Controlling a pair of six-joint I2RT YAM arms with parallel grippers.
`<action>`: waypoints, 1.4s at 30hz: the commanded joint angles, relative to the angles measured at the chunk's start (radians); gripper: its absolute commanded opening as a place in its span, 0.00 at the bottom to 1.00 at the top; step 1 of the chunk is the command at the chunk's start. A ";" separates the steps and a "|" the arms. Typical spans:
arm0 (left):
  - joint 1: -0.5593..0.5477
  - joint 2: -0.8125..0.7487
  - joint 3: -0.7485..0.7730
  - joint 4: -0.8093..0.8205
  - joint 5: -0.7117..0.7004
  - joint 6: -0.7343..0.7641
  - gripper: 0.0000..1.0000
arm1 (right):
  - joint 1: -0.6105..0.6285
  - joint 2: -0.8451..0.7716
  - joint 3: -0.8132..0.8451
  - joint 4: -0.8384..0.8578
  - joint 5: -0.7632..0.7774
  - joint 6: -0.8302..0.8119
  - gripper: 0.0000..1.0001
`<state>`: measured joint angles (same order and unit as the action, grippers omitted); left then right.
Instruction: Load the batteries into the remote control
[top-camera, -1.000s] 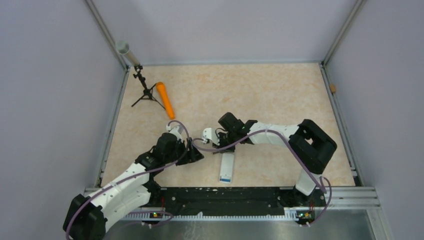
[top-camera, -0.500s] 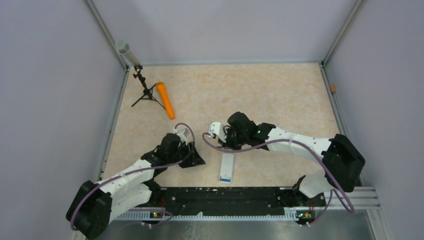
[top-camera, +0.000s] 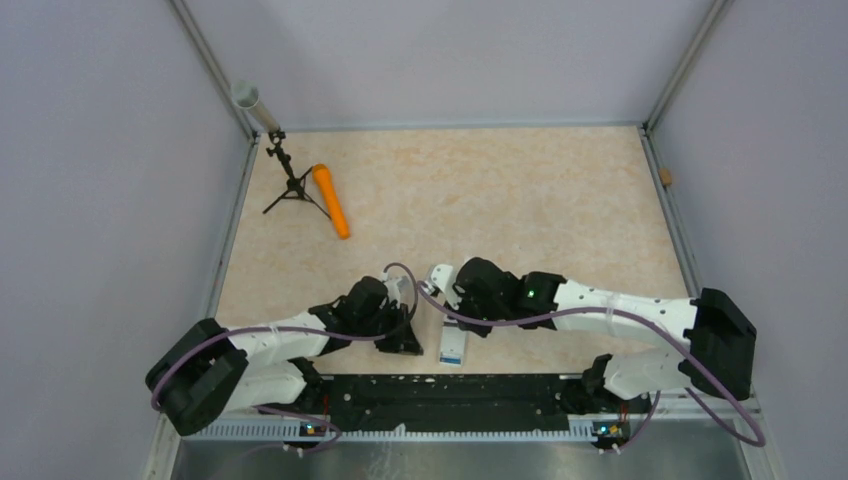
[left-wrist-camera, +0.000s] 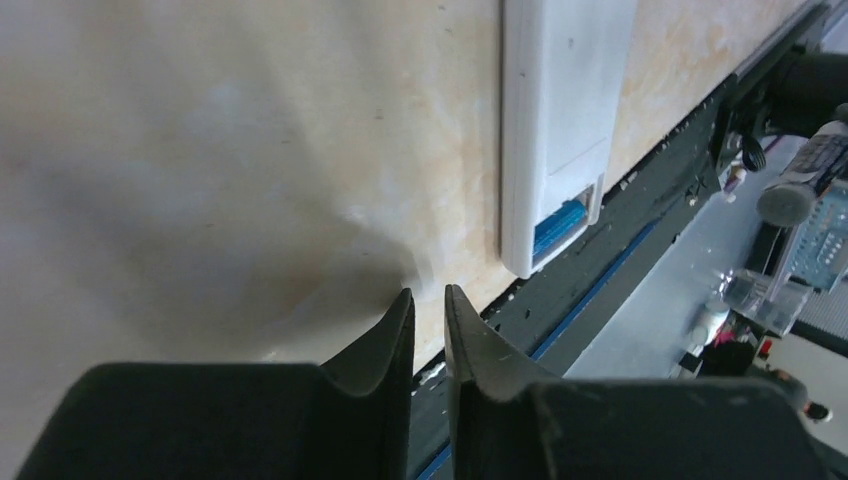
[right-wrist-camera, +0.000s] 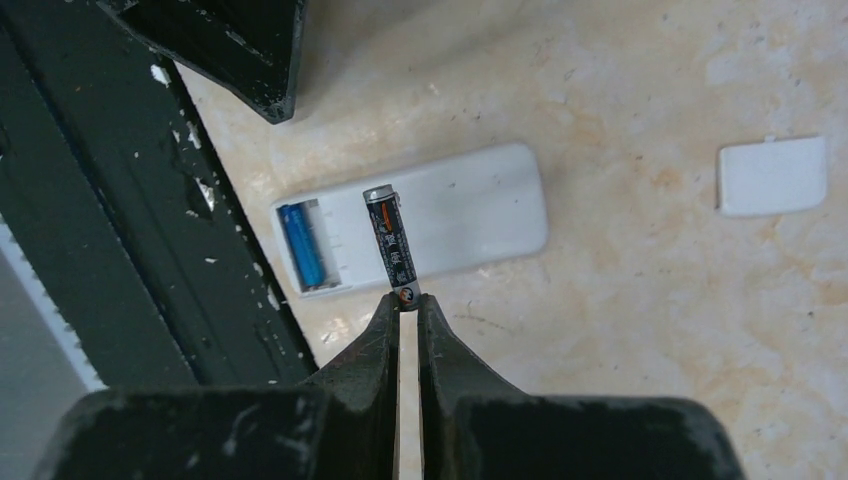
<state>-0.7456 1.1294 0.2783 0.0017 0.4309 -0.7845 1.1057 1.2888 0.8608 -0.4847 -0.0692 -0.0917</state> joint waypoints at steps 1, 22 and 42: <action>-0.066 0.065 0.018 0.126 0.023 -0.028 0.18 | 0.058 -0.048 -0.011 -0.030 0.050 0.173 0.00; -0.196 0.231 0.055 0.260 0.023 -0.078 0.13 | 0.129 -0.020 -0.017 -0.109 0.065 0.311 0.00; -0.155 -0.069 0.019 -0.041 -0.211 -0.081 0.22 | 0.134 0.106 0.037 -0.132 0.020 0.243 0.00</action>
<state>-0.9226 1.1057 0.3138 0.0139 0.2729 -0.8639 1.2240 1.3697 0.8413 -0.6216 -0.0319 0.1787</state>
